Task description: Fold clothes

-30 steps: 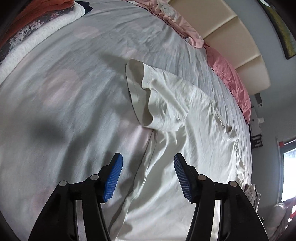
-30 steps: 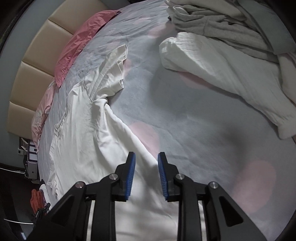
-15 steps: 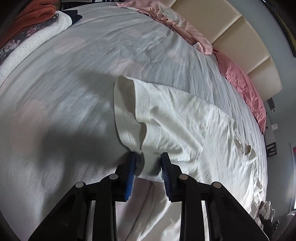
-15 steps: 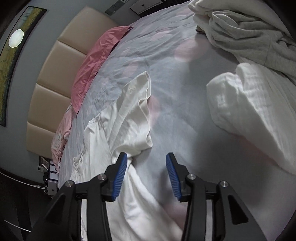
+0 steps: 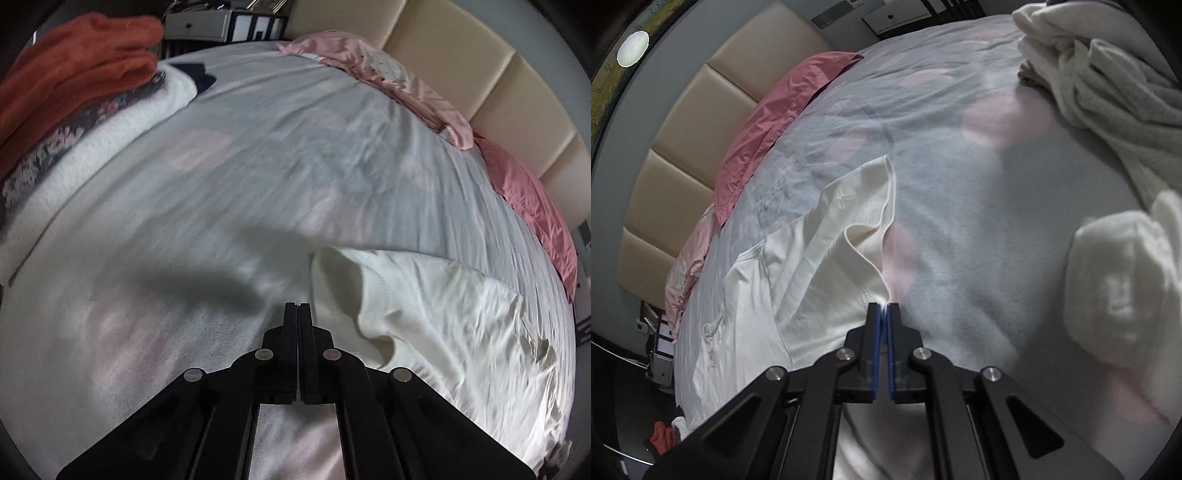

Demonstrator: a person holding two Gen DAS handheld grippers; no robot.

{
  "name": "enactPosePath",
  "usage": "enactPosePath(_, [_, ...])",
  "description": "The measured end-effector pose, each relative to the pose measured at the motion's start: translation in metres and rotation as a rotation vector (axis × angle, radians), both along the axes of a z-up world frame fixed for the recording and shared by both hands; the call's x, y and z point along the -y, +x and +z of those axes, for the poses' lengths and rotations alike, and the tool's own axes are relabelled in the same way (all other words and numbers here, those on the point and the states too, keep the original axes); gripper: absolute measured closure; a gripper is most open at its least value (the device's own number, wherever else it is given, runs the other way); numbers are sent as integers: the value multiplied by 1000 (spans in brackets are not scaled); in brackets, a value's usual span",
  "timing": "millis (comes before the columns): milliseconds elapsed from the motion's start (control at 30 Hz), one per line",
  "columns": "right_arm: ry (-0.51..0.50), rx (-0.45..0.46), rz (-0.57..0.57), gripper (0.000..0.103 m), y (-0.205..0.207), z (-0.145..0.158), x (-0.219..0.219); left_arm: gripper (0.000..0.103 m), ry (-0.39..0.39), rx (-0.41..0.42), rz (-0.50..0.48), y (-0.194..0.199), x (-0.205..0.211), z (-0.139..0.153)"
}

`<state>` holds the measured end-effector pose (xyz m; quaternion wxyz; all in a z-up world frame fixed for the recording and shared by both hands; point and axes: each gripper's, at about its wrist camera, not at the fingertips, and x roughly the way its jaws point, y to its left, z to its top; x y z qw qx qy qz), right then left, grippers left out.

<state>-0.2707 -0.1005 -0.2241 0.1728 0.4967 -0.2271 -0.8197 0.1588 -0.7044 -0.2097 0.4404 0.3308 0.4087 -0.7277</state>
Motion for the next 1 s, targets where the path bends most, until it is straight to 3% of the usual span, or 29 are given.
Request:
enactPosePath(100, [-19, 30, 19, 98, -2, -2, -5, 102, 40, -30, -21, 1, -8, 4])
enactPosePath(167, [-58, 61, 14, 96, -2, -6, -8, 92, 68, -53, -58, -2, -16, 10])
enactPosePath(200, [-79, 74, 7, 96, -2, -7, -10, 84, 81, -65, -76, -3, -20, 13])
enactPosePath(233, [-100, 86, 1, 92, -2, -9, -11, 59, 95, -76, -94, -4, -24, 16])
enactPosePath(267, [-120, 96, -4, 88, -2, -10, -12, 42, 92, -74, -110, -6, -31, 19])
enactPosePath(467, [-129, 107, 5, 85, 2, -9, -12, 39, 33, -53, -266, -34, -66, 29])
enactPosePath(567, [-124, 107, 10, 85, 5, -9, -11, 42, 7, -1, -267, -50, -66, 21])
enactPosePath(600, [-120, 104, 13, 85, 5, -8, -10, 50, 10, 8, -257, -52, -63, 17])
enactPosePath(633, [-115, 100, 16, 85, 5, -8, -9, 77, 17, 14, -244, -52, -61, 12])
enactPosePath(667, [-111, 97, 19, 85, 6, -8, -8, 84, 24, 20, -231, -52, -58, 7])
enactPosePath(767, [-87, 74, 36, 85, 6, -6, -4, 92, 18, 24, -204, -51, -53, 5])
enactPosePath(833, [-51, 57, 52, 87, 7, -3, 0, 96, -19, 12, -183, -48, -53, 15])
enactPosePath(900, [-18, 47, 60, 97, 8, 2, 2, 98, -75, 17, -158, -44, -51, 26])
enactPosePath(1000, [-3, 33, 64, 97, 10, 13, 2, 102, -121, 51, -103, -35, -37, 32])
